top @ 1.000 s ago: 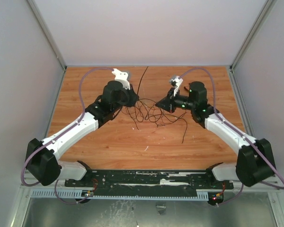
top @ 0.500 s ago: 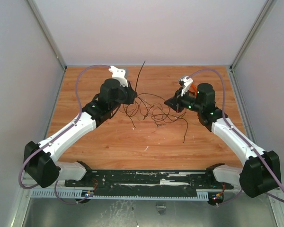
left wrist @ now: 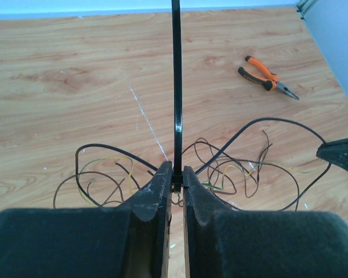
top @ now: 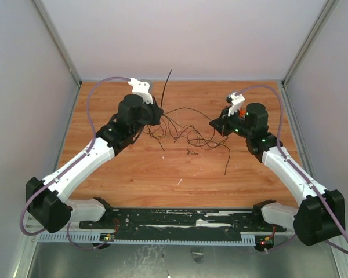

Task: Zip-tie the wires
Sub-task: Tie the cable at the center of the board, then adjust the cable at the center of the board.

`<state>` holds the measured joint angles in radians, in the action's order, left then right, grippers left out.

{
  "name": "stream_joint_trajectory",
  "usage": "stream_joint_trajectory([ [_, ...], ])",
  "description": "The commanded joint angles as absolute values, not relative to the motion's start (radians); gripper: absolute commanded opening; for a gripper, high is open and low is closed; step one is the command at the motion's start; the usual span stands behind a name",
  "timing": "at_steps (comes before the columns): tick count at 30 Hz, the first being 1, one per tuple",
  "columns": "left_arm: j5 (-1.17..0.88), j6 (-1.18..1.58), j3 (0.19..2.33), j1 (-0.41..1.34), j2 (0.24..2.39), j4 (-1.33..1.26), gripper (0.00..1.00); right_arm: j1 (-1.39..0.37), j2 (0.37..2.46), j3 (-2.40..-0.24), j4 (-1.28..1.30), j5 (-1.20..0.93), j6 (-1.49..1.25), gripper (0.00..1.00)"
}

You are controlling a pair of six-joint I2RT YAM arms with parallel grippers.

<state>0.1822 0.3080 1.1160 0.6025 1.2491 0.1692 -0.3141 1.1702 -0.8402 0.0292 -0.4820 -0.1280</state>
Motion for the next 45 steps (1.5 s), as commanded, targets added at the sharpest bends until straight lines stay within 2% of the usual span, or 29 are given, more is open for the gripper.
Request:
stream_joint_trajectory([
  [1,0.201,0.290,1.156,0.589,1.220,0.164,0.00,-0.280,1.149,-0.825,0.046,-0.396,-0.147,0.00],
  [7,0.204,0.280,1.164,0.589,1.222,0.170,0.00,-0.263,1.152,-0.813,0.032,-0.356,-0.172,0.00],
  [13,0.202,0.276,1.166,0.588,1.224,0.170,0.00,-0.262,1.206,-0.816,-0.009,-0.537,-0.168,0.02],
  [15,0.202,0.272,1.168,0.588,1.226,0.172,0.00,-0.262,1.218,-0.824,-0.010,-0.571,-0.167,0.17],
  [21,0.208,0.256,1.200,0.588,1.241,0.192,0.00,-0.263,1.203,-0.857,0.003,-0.575,-0.170,0.39],
  [29,0.210,0.254,1.206,0.588,1.250,0.192,0.00,-0.343,1.186,-0.826,-0.183,-0.717,-0.313,0.42],
  [36,0.209,0.257,1.199,0.588,1.250,0.192,0.00,-0.538,1.270,-0.818,-0.377,-0.689,-0.421,0.43],
  [45,0.209,0.257,1.195,0.588,1.243,0.193,0.00,-0.638,1.449,-0.919,-0.377,-0.640,-0.447,0.44],
])
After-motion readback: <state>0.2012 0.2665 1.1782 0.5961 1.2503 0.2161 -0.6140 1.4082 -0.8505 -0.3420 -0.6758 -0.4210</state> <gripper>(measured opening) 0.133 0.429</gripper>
